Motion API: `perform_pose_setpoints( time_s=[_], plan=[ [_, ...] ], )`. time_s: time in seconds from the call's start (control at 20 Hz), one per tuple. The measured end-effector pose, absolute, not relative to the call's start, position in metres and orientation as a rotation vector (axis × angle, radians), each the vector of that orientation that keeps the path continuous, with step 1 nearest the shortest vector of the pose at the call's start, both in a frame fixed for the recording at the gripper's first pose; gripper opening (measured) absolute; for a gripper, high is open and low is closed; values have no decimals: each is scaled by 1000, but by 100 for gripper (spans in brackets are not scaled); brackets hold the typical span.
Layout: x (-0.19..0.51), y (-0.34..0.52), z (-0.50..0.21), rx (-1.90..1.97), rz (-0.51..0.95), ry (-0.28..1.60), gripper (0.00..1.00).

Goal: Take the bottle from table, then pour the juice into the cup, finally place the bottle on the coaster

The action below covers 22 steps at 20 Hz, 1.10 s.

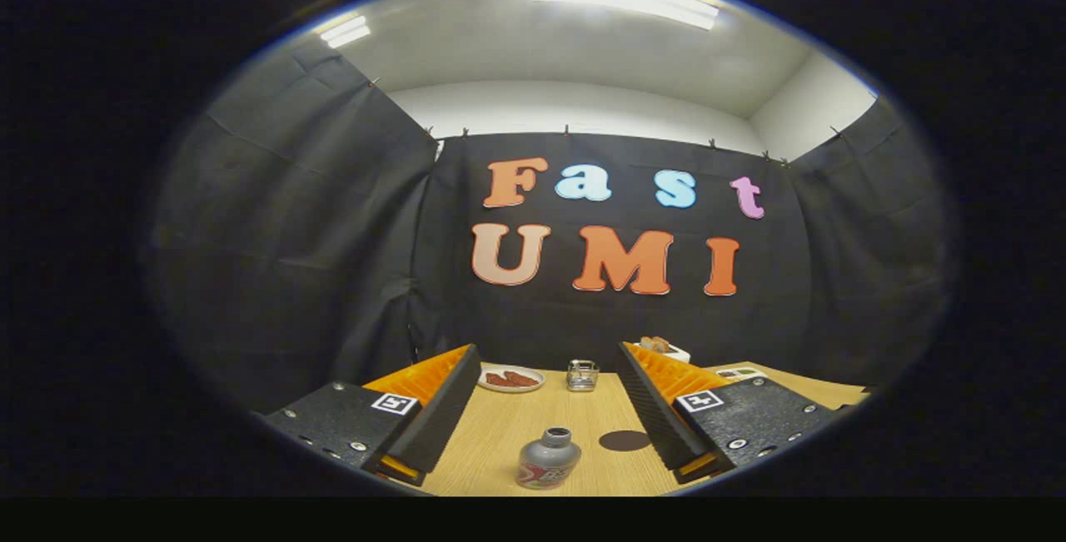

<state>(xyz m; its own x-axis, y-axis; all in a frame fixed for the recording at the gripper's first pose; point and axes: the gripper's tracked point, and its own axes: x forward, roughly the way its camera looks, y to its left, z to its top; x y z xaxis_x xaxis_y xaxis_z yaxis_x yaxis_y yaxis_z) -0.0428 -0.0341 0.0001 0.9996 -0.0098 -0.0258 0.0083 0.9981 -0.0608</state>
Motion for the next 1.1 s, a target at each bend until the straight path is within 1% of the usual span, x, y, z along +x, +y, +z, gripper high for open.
perform_pose_setpoints(
  time_s=[0.1, 0.55, 0.7, 0.9, 1.1],
  plan=[
    [-47, -38, 5, -47, 4, -14, 97],
    [-42, -64, -6, 29, -21, 3, 97],
    [-37, -76, -29, 13, -58, 53, 97],
    [-36, -69, -61, 23, -36, 112, 97],
    [-35, -72, -88, 37, -52, 157, 97]
  ],
)
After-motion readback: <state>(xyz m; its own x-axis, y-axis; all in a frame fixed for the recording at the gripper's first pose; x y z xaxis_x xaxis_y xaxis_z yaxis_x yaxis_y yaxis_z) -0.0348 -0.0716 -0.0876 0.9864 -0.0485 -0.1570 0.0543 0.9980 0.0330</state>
